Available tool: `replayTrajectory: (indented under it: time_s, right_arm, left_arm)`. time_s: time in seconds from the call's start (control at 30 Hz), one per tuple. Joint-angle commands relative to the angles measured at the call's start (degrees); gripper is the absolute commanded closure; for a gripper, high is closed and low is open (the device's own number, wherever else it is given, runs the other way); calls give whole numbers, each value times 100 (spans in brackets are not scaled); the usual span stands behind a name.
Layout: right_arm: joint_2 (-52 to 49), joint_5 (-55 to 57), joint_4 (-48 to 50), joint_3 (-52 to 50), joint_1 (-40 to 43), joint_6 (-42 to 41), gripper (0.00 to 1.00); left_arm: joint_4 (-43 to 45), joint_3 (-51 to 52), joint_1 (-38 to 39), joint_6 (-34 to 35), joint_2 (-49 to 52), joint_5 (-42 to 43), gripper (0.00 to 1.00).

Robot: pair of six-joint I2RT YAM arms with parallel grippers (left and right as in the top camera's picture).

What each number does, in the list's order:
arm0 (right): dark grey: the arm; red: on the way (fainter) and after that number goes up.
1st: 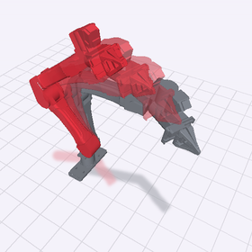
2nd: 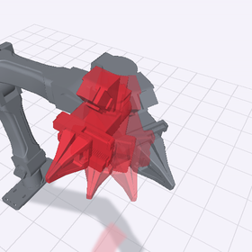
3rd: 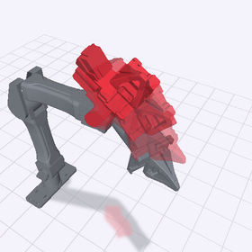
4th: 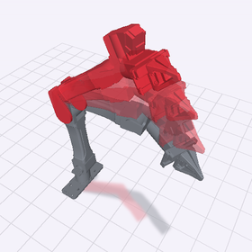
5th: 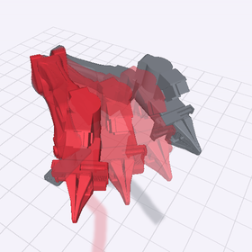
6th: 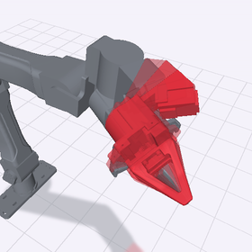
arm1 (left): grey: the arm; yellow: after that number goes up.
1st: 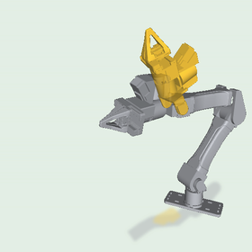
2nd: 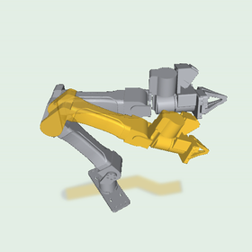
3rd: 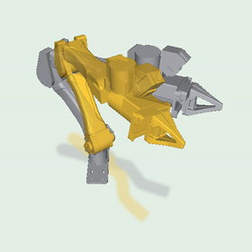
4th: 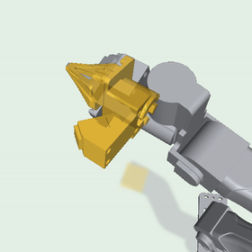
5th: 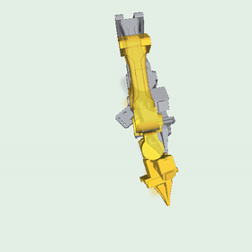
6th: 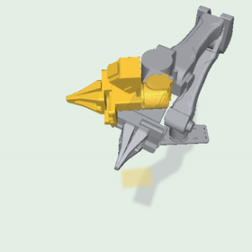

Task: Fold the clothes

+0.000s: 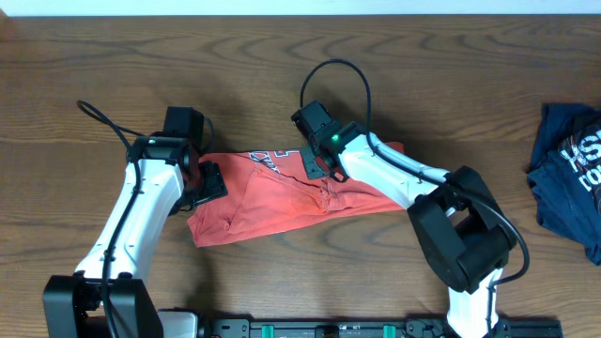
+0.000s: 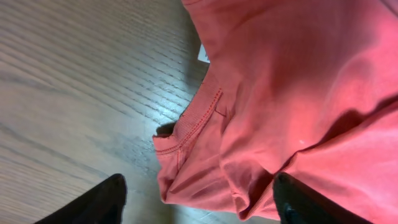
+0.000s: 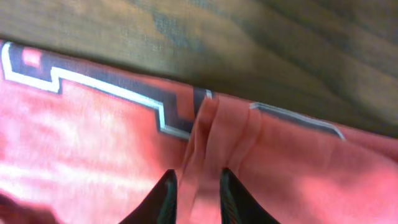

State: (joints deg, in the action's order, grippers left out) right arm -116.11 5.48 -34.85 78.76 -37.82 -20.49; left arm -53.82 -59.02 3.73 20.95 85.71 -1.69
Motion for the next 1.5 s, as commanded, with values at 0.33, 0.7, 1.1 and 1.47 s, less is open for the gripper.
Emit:
replayTrajectory:
  time_s: [0.33,0.7,1.1,1.47]
  right_arm:
    - [1790,-81,-1215,107,527,184,61]
    - [1786,-76,-1801,107,691,122,63]
    - [1786,-76,-1845,107,708,122,63]
    - [1786,131,-2312,107,1095,96,59]
  left_arm:
    - [463,-44,-46,-752,546,511,8]
    - [1209,-44,-44,-800,1891,649,8]
    - [1233,-52,-52,-1093,2090,1405,91]
    - [-144,-1283,-938,-682,1558,-264,94]
